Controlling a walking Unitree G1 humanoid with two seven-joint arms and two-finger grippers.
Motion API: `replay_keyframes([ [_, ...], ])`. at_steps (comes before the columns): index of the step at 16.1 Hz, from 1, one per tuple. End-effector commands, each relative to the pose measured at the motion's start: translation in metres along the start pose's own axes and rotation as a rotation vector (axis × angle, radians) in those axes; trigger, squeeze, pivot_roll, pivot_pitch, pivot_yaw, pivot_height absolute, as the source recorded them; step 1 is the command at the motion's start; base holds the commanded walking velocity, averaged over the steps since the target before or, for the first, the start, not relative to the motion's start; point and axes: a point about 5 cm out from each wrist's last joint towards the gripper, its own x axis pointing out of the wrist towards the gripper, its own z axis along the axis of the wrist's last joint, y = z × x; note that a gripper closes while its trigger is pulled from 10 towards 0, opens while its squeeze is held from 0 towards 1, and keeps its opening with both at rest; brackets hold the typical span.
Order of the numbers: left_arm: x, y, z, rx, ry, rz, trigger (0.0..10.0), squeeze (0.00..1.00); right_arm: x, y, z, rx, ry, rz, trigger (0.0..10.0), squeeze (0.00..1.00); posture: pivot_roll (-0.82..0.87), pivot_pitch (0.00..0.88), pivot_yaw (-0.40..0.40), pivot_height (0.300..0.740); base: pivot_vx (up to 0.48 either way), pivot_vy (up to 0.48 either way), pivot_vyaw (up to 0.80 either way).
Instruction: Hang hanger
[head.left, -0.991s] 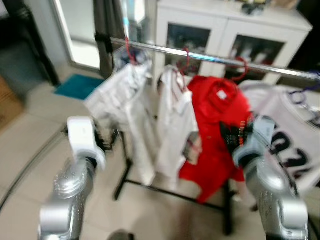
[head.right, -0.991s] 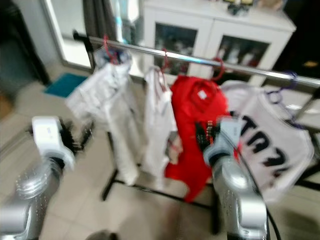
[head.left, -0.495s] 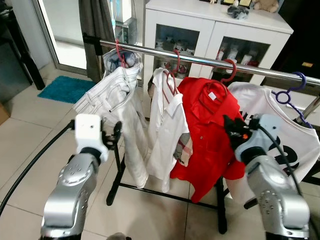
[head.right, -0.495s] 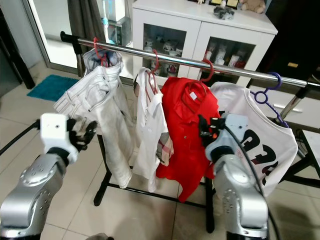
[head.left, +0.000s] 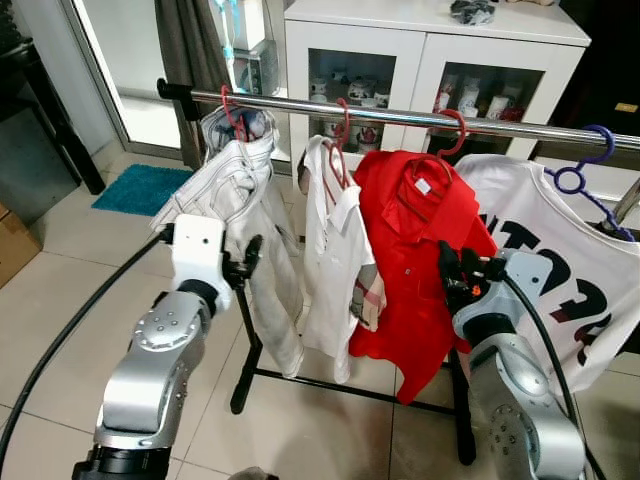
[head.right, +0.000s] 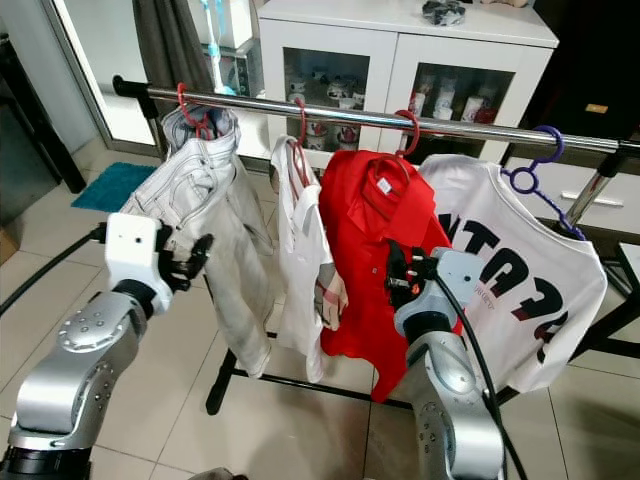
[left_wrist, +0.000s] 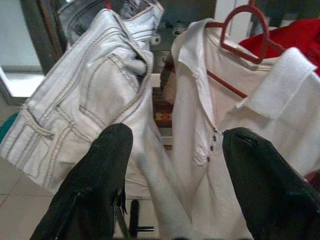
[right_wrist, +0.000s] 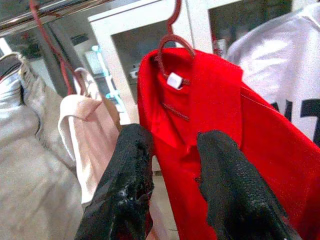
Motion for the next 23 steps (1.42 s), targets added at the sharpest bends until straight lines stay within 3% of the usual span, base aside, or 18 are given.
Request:
replay_keyframes([
  [1, 0.0, 0.0, 0.003, 0.007, -0.003, -0.003, 10.0, 0.0, 0.002, 0.005, 0.004, 0.026, 0.003, 0.051, 10.0, 0.0, -0.04, 0.0, 0.047, 0.74, 0.0, 0.0, 0.0],
  [2, 0.0, 0.002, 0.005, 0.0, -0.016, -0.002, 10.0, 0.0, 0.004, 0.008, 0.01, 0.028, -0.025, 0.115, 10.0, 0.0, -0.04, 0.0, 0.045, 0.74, 0.0, 0.0, 0.0],
  [5, 0.002, -0.001, 0.009, 0.004, -0.029, -0.037, 10.0, 0.0, 0.011, 0.009, 0.013, -0.006, -0.023, 0.09, 10.0, 0.0, -0.05, 0.0, 0.052, 0.74, 0.0, 0.0, 0.0],
  [6, 0.003, -0.001, 0.009, 0.0, -0.031, -0.035, 10.0, 0.0, 0.013, 0.01, 0.021, -0.035, -0.075, 0.071, 10.0, 0.0, -0.06, 0.0, 0.058, 0.74, 0.0, 0.0, 0.0],
  [7, 0.005, 0.0, 0.009, 0.011, -0.032, -0.029, 10.0, 0.0, 0.014, 0.007, 0.025, -0.07, -0.111, 0.026, 10.0, 0.09, -0.07, 0.0, 0.067, 0.74, 0.0, 0.0, 0.0],
  [9, 0.006, -0.001, 0.01, 0.027, -0.049, -0.017, 10.0, 0.0, 0.013, 0.005, 0.022, -0.029, -0.097, 0.022, 10.0, 0.08, -0.07, 0.0, 0.072, 0.74, 0.0, 0.0, 0.0],
  [13, 0.005, -0.002, 0.009, 0.04, -0.045, -0.022, 10.0, 0.0, 0.015, 0.001, 0.019, -0.102, -0.086, -0.095, 10.0, 0.06, -0.06, 0.0, 0.062, 0.74, 0.0, 0.0, 0.0],
  [20, 0.004, -0.005, 0.009, 0.049, -0.056, -0.025, 10.0, 0.0, 0.02, 0.001, 0.027, -0.146, -0.104, -0.153, 10.0, 0.0, -0.06, 0.0, 0.053, 0.74, 0.0, 0.0, 0.0],
  [22, 0.005, -0.005, 0.011, 0.055, -0.069, -0.023, 10.0, 0.0, 0.022, 0.001, 0.026, -0.137, -0.123, -0.116, 10.0, 0.0, -0.06, 0.0, 0.056, 0.74, 0.0, 0.0, 0.0],
  [23, 0.008, -0.003, 0.013, 0.05, -0.07, -0.022, 10.0, 0.0, 0.022, 0.007, 0.026, -0.072, -0.138, -0.056, 10.0, 0.0, -0.07, 0.0, 0.062, 0.74, 0.0, 0.0, 0.0],
])
